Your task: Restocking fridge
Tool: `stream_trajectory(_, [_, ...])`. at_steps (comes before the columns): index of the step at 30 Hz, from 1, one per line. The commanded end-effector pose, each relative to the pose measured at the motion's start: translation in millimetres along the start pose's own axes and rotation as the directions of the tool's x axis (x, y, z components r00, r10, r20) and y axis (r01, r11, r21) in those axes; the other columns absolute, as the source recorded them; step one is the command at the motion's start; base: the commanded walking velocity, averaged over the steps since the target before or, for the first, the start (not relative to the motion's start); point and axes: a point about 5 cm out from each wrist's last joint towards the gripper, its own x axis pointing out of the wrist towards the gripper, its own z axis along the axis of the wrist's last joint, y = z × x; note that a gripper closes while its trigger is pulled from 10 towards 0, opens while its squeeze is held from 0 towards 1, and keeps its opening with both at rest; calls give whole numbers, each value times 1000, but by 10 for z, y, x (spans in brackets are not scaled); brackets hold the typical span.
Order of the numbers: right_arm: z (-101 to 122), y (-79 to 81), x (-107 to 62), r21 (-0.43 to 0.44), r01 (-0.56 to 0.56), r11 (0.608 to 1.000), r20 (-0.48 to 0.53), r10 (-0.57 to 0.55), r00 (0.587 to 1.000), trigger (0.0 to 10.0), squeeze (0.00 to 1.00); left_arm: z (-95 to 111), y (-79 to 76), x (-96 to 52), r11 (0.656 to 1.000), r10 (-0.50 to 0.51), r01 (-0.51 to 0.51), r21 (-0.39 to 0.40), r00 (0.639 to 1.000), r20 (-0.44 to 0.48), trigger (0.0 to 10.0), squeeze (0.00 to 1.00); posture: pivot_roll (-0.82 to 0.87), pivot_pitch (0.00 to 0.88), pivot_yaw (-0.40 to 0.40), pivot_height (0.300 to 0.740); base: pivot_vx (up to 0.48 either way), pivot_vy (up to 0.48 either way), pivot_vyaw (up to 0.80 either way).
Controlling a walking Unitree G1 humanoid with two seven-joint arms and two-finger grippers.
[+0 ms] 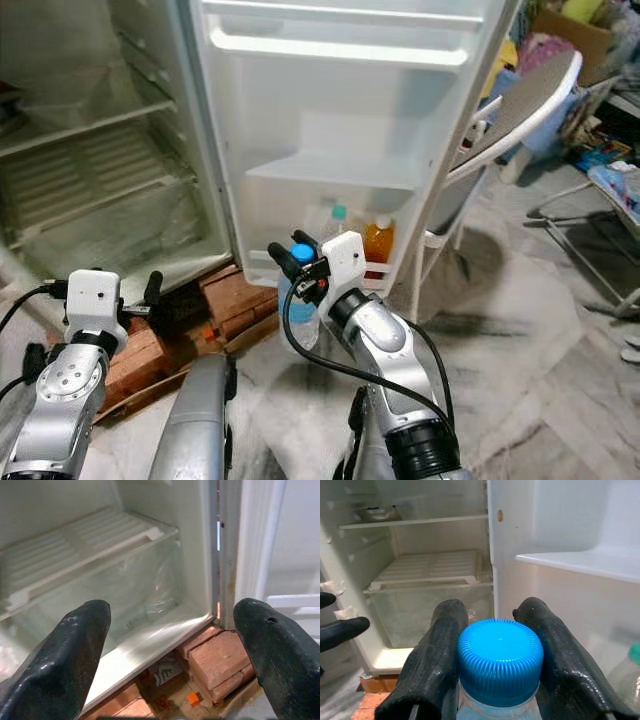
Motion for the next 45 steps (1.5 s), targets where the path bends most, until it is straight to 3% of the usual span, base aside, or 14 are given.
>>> stream_trajectory(1, [105, 9, 53, -28, -19, 999, 51, 21, 998, 10000, 0, -2, 6, 0, 1000, -6, 6, 12, 1000, 1, 10000, 0, 146, 54, -57, 602, 319, 0, 0])
stream_trajectory(20, [114, 58, 98, -33, -55, 998, 64, 57, 996, 10000, 0, -10, -22, -5, 1000, -6, 6, 6, 1000, -2, 10000, 0, 150, 54, -64, 602, 419, 0, 0])
stream_trajectory(29, [74, 122, 79, -10, -107, 994, 44, 108, 993, 10000, 0, -14, -12, 10, 1000, 4, -4, 14, 1000, -12, 10000, 0, 147, 57, -58, 602, 0, 0, 0])
stream_trajectory(31, [92, 133, 87, -51, -121, 991, 49, 124, 991, 10000, 0, -15, -10, 18, 1000, 4, -4, 15, 1000, -14, 10000, 0, 147, 57, -58, 602, 0, 0, 0])
stream_trajectory(45, [159, 98, 155, -61, -109, 992, 78, 114, 990, 10000, 0, -7, -11, 44, 1000, 11, -10, 22, 1000, -13, 10000, 0, 152, 56, -54, 602, 0, 0, 507])
